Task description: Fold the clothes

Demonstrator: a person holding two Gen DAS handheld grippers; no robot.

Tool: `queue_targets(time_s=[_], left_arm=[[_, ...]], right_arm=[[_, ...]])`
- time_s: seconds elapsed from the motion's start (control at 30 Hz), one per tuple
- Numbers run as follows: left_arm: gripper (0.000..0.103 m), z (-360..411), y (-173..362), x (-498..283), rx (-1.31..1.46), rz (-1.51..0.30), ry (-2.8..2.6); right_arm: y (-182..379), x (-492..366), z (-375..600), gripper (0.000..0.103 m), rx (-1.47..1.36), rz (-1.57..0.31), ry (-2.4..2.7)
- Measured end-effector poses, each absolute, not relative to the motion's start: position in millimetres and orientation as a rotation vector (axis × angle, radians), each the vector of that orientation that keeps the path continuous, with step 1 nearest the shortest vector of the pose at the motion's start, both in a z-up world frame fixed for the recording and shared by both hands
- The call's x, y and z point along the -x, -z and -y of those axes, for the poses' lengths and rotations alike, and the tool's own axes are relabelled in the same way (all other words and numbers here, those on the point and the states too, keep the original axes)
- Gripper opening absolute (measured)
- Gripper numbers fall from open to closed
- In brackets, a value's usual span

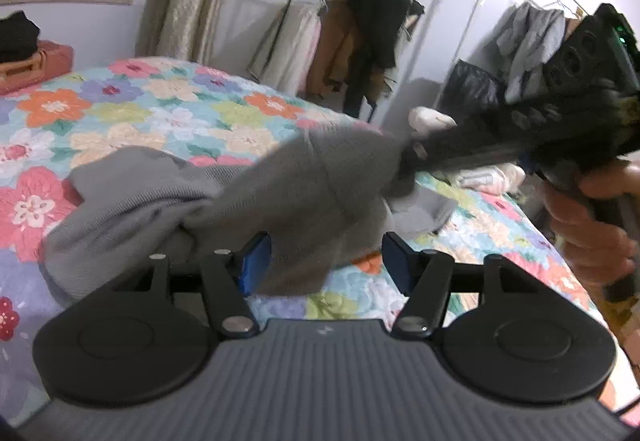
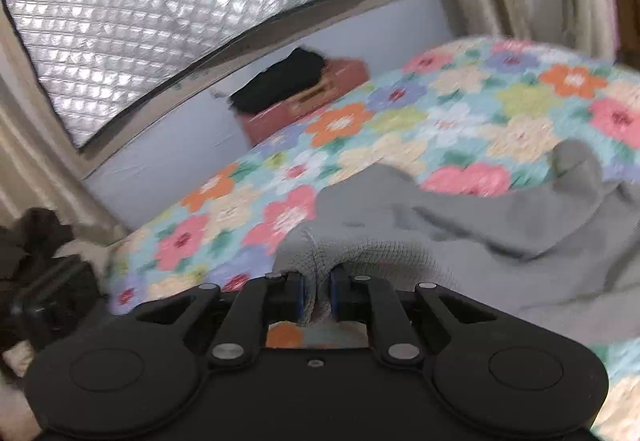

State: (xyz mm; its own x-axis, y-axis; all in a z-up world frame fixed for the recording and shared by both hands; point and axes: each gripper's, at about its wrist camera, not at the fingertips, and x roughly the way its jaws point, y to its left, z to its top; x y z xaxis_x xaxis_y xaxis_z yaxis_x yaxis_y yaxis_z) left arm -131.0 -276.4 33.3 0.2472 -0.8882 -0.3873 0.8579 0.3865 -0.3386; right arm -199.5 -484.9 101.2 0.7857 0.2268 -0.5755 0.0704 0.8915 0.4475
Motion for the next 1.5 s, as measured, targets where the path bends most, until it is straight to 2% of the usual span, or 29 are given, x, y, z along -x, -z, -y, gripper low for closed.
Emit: queue_targets(time_s=[0.07,0.2,0.3,0.4,0.47,0.5,0.6,0.67,0.7,0.9,1.13,1.23,1.33,1.5], left_arm=[[0.072,281,-30,134,0.024,-0.554,1.178],[0.076,294,-15,136,-0.046,-0.631,1.190],[0.070,301,-5,130,-0.045,-0.699,1.155],[0.021,303,0,121,-0.032,-0.787,1.152],[0.013,302,-1,122,-0.040,-0.768,1.152],[0.012,302,-1,124,-0.052,-0.757,1.142],[0.011,303,-2,124,-0.048,-0.761,1.116],[0.011,303,-1,122,-0.038,-0.786,1.108],[0.011,305,1,120,-0.043,-0.811,1.105],[0.011,324,13,133,-0.117,-0.850,1.092],[0.011,326,12,143,-0.197,-0.795,1.019],[0.010,327,14,142,-0.244,-0.777,0.986],[0.010,320,10,133,-0.169,-0.795,0.995],[0.010,315,-8,139,-0.209,-0.684,0.958]], right_arm=[[-92,202,482,0.015,-0.504,-0.692,-0.134],[-75,206,484,0.015,-0.540,-0.714,-0.203],[-63,209,486,0.015,-0.564,-0.727,-0.251],[-51,213,491,0.015,-0.595,-0.740,-0.251],[-45,216,498,0.015,-0.634,-0.732,-0.236],[-42,217,501,0.016,-0.654,-0.728,-0.230],[-37,220,514,0.031,-0.680,-0.719,-0.184],[-33,224,525,0.063,-0.640,-0.725,-0.130],[-29,225,529,0.067,-0.600,-0.742,-0.094],[0,236,563,0.071,-0.645,-0.807,0.062],[10,255,592,0.075,-0.853,-0.811,-0.138],[11,268,604,0.077,-0.848,-0.827,-0.096],[12,288,630,0.077,-0.833,-0.759,0.104],[32,309,669,0.077,-0.936,-0.656,0.408]])
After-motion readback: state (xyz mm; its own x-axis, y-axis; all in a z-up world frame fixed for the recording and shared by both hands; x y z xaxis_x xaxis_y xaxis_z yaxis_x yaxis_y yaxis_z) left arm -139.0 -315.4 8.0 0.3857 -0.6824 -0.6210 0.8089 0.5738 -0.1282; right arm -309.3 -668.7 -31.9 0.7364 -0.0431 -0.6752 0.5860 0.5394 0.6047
